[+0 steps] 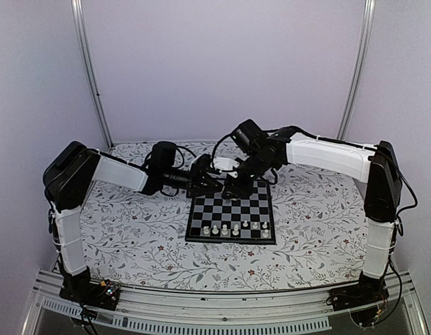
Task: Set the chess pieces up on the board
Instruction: Place the chess piece on the chessboard.
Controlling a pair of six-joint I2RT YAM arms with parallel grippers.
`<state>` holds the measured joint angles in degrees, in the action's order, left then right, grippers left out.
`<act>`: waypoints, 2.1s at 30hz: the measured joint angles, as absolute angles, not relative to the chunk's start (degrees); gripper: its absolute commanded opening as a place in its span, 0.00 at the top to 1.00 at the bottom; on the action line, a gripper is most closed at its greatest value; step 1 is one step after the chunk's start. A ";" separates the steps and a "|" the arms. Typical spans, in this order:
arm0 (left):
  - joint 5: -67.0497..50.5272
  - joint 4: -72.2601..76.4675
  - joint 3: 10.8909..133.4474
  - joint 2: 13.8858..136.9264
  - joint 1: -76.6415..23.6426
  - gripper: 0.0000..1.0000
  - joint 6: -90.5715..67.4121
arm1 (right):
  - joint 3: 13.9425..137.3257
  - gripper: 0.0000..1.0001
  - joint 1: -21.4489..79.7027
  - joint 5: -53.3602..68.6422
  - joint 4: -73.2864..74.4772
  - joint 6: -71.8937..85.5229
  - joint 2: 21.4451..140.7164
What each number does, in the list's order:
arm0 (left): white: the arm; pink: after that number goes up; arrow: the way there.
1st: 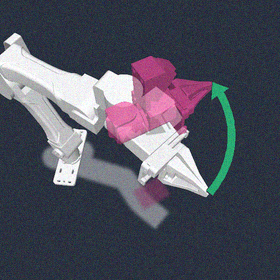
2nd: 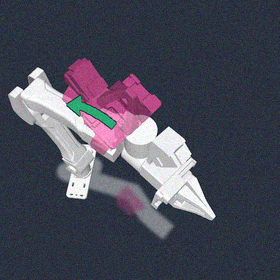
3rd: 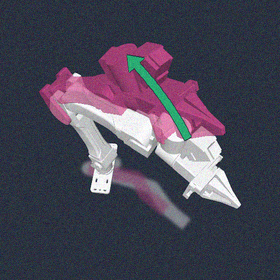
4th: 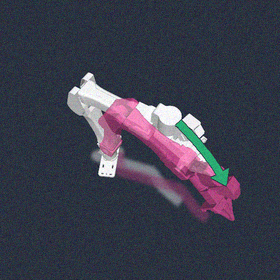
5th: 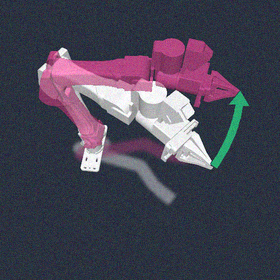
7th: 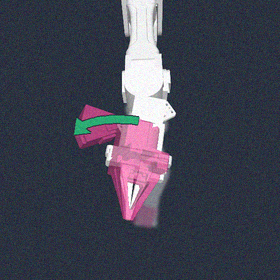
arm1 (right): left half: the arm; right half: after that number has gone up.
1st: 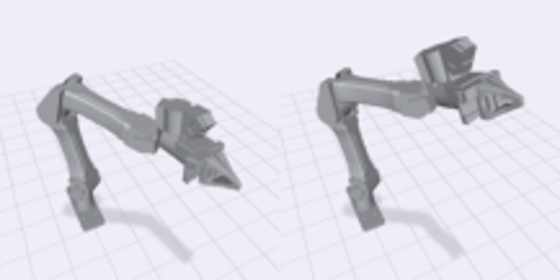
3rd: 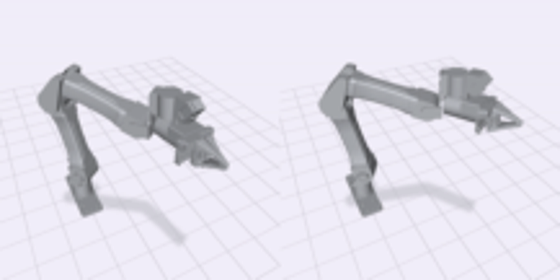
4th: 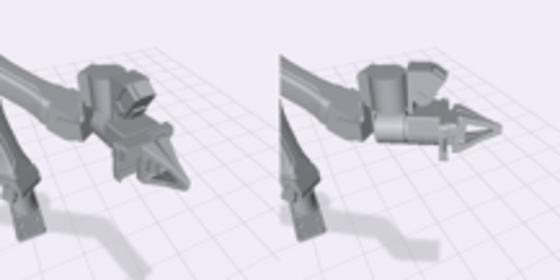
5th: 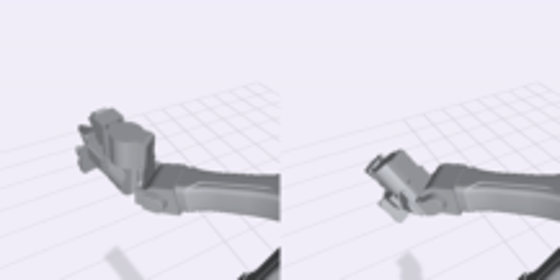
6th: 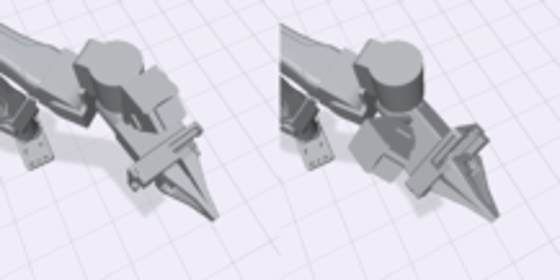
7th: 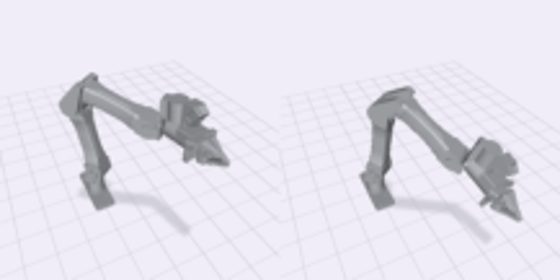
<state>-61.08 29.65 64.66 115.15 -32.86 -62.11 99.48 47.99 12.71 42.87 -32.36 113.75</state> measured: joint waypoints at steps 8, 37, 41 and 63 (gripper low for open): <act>-51.16 9.56 74.04 114.30 -34.96 1.00 -41.32 | 86.04 0.23 39.88 19.97 43.48 -32.38 101.91; -8.05 -31.79 95.33 117.93 -59.83 0.97 18.04 | 63.33 0.22 15.33 27.97 23.51 -27.83 93.49; -7.86 -33.19 96.36 120.29 -60.71 0.97 18.81 | 63.33 0.22 15.33 28.01 23.55 -27.86 94.19; -6.72 -36.16 101.49 127.13 -63.22 0.96 19.97 | 64.23 0.22 15.33 29.23 25.34 -28.32 96.62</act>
<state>-6.72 -36.16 101.49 127.13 -63.22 19.97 64.23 15.33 29.23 25.34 -28.32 96.62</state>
